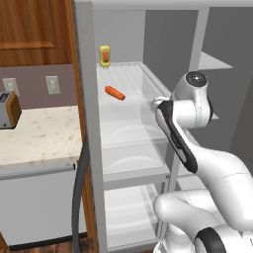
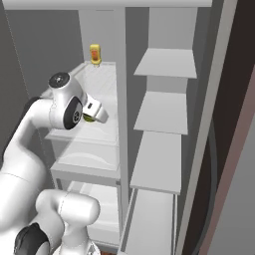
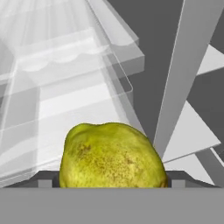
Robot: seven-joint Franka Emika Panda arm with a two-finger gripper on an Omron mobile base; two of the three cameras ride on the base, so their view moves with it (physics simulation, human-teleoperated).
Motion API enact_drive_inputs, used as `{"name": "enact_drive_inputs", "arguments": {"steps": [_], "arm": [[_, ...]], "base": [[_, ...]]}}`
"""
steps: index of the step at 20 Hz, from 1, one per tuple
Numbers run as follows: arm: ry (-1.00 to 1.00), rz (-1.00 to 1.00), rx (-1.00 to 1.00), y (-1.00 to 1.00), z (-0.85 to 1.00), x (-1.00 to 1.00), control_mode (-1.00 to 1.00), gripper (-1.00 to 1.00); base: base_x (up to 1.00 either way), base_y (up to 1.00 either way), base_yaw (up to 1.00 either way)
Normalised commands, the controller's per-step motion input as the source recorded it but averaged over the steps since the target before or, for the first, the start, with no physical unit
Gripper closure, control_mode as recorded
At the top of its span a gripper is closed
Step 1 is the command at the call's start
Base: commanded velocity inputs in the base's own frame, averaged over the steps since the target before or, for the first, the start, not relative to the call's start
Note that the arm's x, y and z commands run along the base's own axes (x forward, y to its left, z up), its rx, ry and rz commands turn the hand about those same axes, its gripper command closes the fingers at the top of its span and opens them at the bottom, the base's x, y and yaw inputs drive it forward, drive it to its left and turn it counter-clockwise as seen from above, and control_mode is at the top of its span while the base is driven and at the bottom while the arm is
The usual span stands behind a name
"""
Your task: Take the pear and carrot from the fridge shelf and place them in the freezer drawer to begin freezing them.
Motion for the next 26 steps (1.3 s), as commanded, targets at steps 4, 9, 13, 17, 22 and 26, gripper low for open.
{"name": "enact_drive_inputs", "arguments": {"steps": [4, 9, 13, 17, 22, 26], "arm": [[0.01, -0.02, 0.04, 0.0, -0.17, -0.42, -1.0, 1.0], [0.0, -0.07, 0.07, 0.0, -0.09, -0.8, -1.0, 1.0], [0.0, -0.02, 0.02, 0.0, -0.02, -0.25, 1.0, 1.0], [0.0, 0.0, 0.0, 0.0, 0.0, 0.0, 1.0, 1.0], [0.0, 0.0, 0.0, 0.0, 0.0, 0.0, 1.0, 1.0], [0.0, 0.0, 0.0, 0.0, 0.0, 0.0, 1.0, 1.0]], "base": [[0.0, 0.0, 0.0], [0.0, 0.0, 0.0], [-0.75, 0.0, -0.08], [-1.0, 0.0, -0.11], [-0.68, -0.02, -0.13], [0.0, -0.18, -0.17]]}}
